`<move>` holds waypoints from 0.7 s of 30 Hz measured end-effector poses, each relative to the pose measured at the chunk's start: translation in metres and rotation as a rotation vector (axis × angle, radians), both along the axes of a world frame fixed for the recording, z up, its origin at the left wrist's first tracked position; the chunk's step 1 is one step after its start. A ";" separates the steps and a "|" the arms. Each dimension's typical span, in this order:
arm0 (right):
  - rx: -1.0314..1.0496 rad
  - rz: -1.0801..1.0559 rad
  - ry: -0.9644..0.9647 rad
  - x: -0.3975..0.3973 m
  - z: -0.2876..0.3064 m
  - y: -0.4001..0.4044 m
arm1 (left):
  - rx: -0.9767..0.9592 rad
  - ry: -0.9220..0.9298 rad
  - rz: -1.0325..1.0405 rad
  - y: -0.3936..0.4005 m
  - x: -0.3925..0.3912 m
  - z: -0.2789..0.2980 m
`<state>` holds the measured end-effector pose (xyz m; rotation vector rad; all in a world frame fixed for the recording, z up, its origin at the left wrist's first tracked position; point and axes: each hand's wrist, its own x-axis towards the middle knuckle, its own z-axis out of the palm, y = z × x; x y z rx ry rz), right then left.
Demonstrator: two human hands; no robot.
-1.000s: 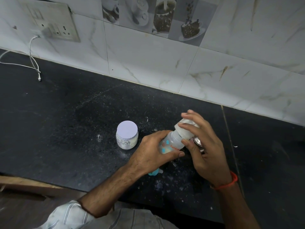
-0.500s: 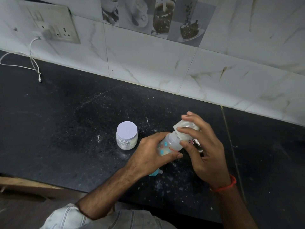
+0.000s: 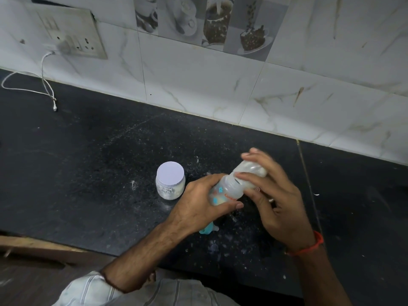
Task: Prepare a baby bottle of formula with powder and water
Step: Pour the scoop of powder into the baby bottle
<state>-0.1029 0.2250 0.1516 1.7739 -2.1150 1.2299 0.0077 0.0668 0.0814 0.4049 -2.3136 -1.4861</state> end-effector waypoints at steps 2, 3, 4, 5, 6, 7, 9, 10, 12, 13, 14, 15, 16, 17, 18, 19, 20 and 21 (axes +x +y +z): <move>0.027 0.017 -0.038 0.000 -0.004 0.000 | 0.002 -0.001 -0.009 0.000 0.000 -0.001; -0.017 -0.012 -0.070 0.000 -0.004 0.000 | -0.003 -0.004 -0.013 0.001 0.001 -0.001; -0.076 -0.047 -0.113 0.001 -0.004 0.000 | -0.012 -0.007 -0.014 0.000 0.001 -0.001; -0.132 -0.075 -0.186 0.002 -0.003 -0.001 | -0.019 -0.009 -0.010 0.000 0.001 -0.002; -0.186 -0.096 -0.298 0.002 -0.004 -0.001 | -0.019 -0.011 -0.007 0.000 0.001 -0.003; -0.241 -0.111 -0.434 0.003 -0.007 -0.002 | -0.017 -0.012 -0.003 -0.001 0.001 -0.003; -0.339 -0.153 -0.709 0.003 -0.018 -0.003 | -0.017 -0.012 0.005 -0.003 0.001 -0.005; -0.373 -0.183 -0.830 0.003 -0.025 -0.004 | -0.015 -0.010 0.008 -0.004 0.002 -0.007; -0.422 -0.229 -1.068 0.002 -0.038 -0.004 | 0.003 -0.002 0.026 -0.008 0.004 -0.011; -0.441 -0.242 -1.192 0.001 -0.043 -0.005 | 0.016 0.002 0.042 -0.010 0.006 -0.014; -0.449 -0.253 -1.301 0.001 -0.049 -0.004 | 0.031 0.004 0.060 -0.012 0.008 -0.016; -0.442 -0.257 -1.379 0.001 -0.056 -0.004 | 0.041 0.004 0.078 -0.014 0.011 -0.019; -0.426 -0.260 -1.423 0.001 -0.063 -0.004 | 0.045 0.005 0.095 -0.016 0.014 -0.021; -0.400 -0.263 -1.442 0.002 -0.071 -0.003 | 0.045 0.009 0.111 -0.018 0.017 -0.024; -0.370 -0.274 -1.436 0.004 -0.080 -0.003 | 0.048 0.014 0.124 -0.020 0.020 -0.026; -0.339 -0.290 -1.409 0.005 -0.089 -0.003 | 0.050 0.020 0.135 -0.022 0.024 -0.027; -0.309 -0.301 -1.359 0.006 -0.096 -0.004 | 0.049 0.026 0.144 -0.023 0.028 -0.028; -0.277 -0.309 -1.288 0.006 -0.102 -0.005 | 0.039 0.033 0.151 -0.024 0.032 -0.028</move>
